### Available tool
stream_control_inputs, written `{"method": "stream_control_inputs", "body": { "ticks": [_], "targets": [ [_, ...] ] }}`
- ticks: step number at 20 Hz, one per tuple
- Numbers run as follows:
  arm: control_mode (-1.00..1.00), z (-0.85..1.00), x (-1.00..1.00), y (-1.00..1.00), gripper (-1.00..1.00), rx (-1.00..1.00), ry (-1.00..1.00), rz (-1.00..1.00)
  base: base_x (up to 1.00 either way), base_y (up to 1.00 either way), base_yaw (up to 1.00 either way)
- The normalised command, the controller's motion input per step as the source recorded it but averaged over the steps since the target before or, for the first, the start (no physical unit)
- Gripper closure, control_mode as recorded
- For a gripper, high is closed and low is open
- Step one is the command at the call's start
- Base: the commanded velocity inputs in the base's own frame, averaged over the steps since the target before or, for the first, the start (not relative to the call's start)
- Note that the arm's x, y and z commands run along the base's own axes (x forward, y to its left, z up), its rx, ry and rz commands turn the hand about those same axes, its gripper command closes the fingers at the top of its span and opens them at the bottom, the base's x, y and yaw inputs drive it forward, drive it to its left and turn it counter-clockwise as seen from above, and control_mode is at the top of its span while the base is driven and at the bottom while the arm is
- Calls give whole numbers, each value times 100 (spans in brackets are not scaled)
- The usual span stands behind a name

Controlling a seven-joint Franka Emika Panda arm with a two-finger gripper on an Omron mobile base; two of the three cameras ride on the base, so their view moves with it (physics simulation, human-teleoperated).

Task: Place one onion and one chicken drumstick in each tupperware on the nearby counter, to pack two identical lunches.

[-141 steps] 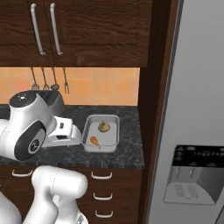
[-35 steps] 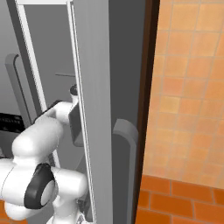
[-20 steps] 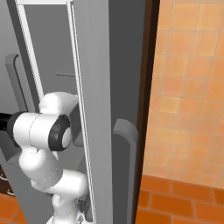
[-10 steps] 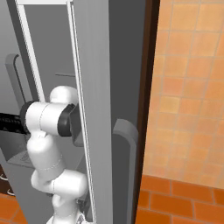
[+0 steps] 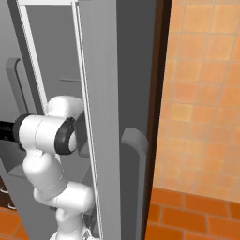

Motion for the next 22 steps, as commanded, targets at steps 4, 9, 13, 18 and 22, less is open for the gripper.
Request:
{"method": "stream_control_inputs", "body": {
  "ticks": [4, 9, 13, 18, 22],
  "targets": [
    [-100, 4, -100, 4, 100, 0, -7, -2, 0, 0, 0],
    [-100, 54, -100, 10, 100, 0, -14, 0, 0, 0, 0],
    [-100, 88, -100, 3, 100, 2, -1, 0, 0, 0, 0],
    [-100, 100, -100, 1, 100, 2, 0, 0, 0, 0, 0],
    [-100, 90, -100, 8, 100, 0, 5, 0, 0, 0, 0]
  ]
}}
